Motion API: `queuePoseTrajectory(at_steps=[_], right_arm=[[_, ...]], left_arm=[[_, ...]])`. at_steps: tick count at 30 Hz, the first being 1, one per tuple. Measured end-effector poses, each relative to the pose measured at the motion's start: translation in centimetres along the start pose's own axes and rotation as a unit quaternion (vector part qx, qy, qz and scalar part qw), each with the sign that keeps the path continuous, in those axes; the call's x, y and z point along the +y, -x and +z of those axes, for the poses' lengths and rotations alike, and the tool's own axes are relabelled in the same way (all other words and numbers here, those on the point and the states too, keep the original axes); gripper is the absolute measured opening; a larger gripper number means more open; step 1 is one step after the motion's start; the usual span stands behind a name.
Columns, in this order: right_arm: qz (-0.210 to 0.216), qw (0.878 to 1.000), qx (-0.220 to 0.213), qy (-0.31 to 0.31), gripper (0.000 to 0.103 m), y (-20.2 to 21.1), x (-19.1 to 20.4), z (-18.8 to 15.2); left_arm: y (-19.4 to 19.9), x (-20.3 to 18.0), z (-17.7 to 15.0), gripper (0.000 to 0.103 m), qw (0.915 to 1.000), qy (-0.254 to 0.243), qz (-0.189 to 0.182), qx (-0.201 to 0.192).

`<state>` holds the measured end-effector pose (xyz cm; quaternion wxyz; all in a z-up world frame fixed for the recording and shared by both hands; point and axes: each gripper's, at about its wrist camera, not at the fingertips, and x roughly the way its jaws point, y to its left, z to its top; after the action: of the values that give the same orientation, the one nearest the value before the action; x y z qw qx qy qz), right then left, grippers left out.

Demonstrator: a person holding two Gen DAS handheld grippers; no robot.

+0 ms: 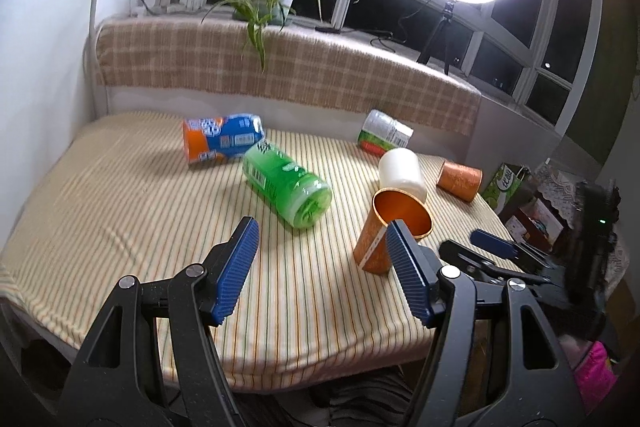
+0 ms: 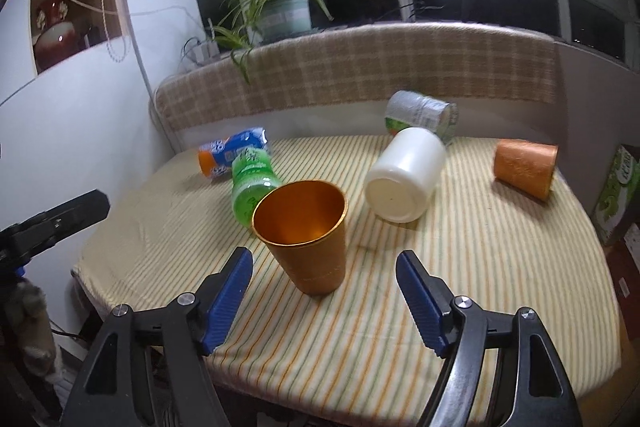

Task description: Flip cup upright

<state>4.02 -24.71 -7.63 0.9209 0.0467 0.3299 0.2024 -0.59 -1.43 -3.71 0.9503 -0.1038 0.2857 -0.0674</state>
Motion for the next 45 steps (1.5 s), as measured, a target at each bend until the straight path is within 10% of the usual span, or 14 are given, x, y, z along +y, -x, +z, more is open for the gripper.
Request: queuePoseTrajectory(at_steps=[23,45], right_arm=[[-0.083,0.989,-0.118,-0.012,0.103,6.6,0.7,2.1],[-0.078,0.99,-0.119,-0.014,0.103,5.8,1.2,2.6]], left_arm=[[1.8,-1.6,2.3,0.103,0.9918,-0.041,0.069,-0.1],[1.5,-1.1,2.3,0.103,0.99,-0.033,0.087,-0.106]])
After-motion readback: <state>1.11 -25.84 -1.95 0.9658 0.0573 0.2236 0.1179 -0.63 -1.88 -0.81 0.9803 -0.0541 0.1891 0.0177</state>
